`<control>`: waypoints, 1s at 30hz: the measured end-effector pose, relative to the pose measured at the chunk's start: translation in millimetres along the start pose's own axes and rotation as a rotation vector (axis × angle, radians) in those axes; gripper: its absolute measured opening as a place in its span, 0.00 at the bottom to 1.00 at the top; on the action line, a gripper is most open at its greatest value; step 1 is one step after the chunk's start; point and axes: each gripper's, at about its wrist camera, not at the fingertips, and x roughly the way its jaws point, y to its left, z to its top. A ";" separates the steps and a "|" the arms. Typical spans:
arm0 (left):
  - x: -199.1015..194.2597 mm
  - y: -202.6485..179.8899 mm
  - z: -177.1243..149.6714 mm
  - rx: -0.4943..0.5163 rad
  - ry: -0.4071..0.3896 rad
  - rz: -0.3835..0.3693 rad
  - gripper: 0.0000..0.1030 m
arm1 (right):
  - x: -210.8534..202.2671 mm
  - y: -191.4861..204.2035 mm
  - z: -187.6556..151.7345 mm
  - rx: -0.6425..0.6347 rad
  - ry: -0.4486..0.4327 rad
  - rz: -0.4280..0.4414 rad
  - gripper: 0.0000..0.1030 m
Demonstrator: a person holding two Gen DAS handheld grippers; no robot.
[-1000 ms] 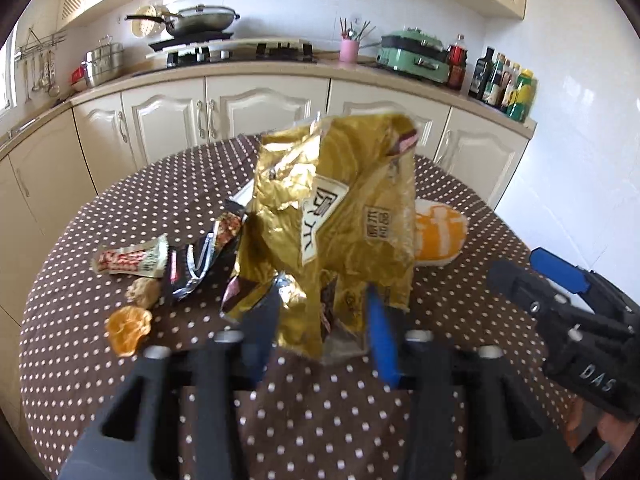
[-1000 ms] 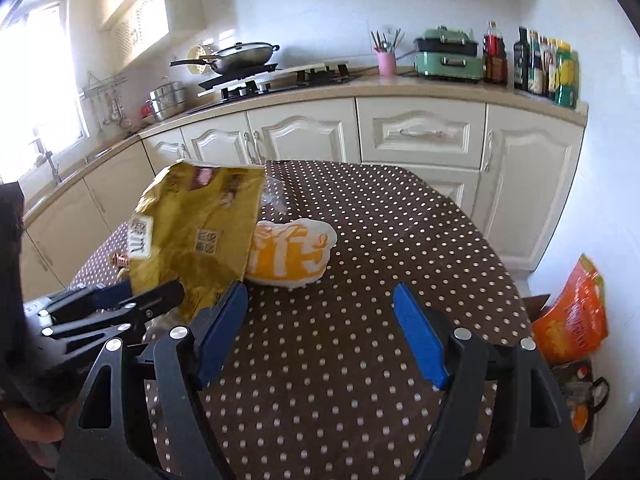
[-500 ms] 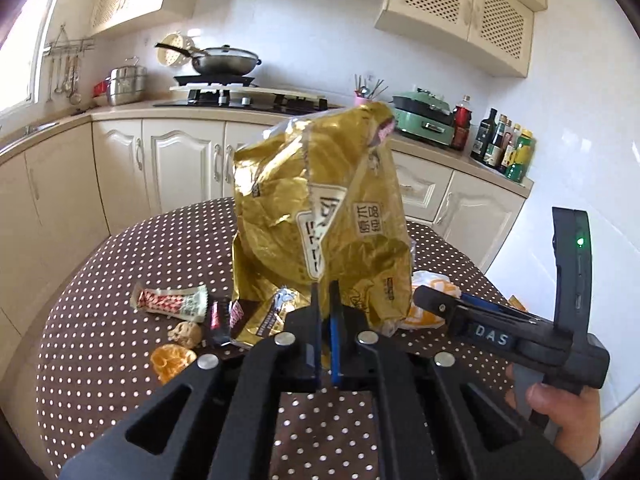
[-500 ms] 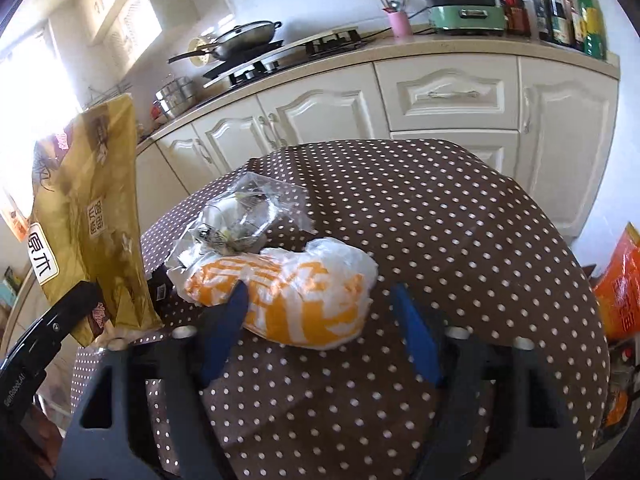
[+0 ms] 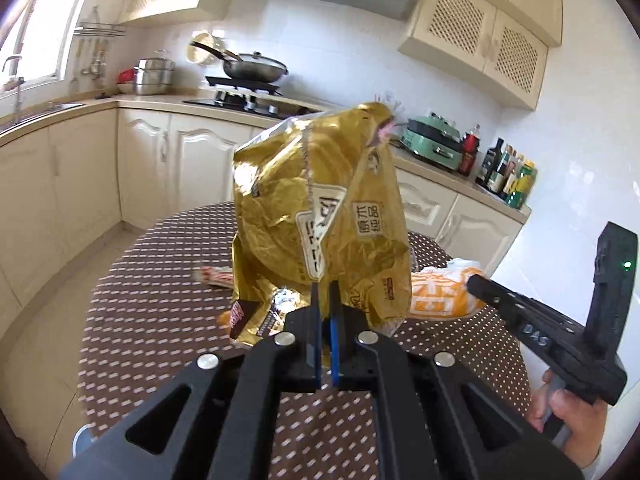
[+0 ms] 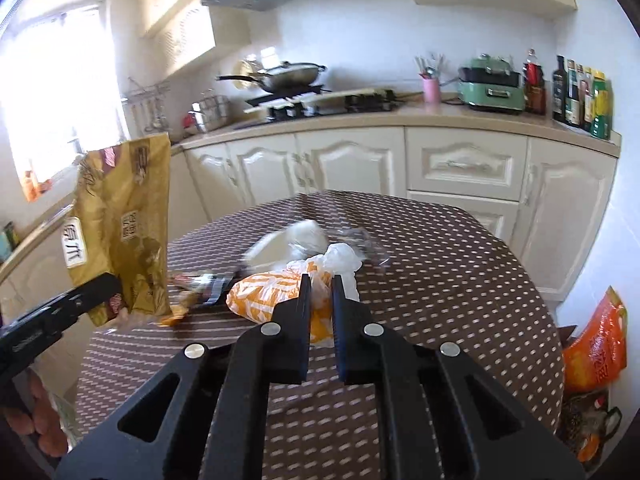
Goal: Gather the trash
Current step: 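Grasp the gold chip bag with the left tool while the right grasps the orange bread bag, then carry both bags over the blue bin and open both tools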
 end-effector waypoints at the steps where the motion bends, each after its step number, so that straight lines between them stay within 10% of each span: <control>1: -8.7 4.7 -0.7 -0.008 -0.008 0.005 0.03 | -7.3 9.1 0.8 -0.007 -0.009 0.019 0.08; 16: -159.9 157.4 -57.4 -0.188 -0.090 0.300 0.03 | -15.1 227.6 -35.8 -0.282 0.043 0.331 0.08; 30: -205.0 313.9 -182.0 -0.507 0.060 0.536 0.03 | 54.7 368.3 -148.6 -0.450 0.293 0.445 0.08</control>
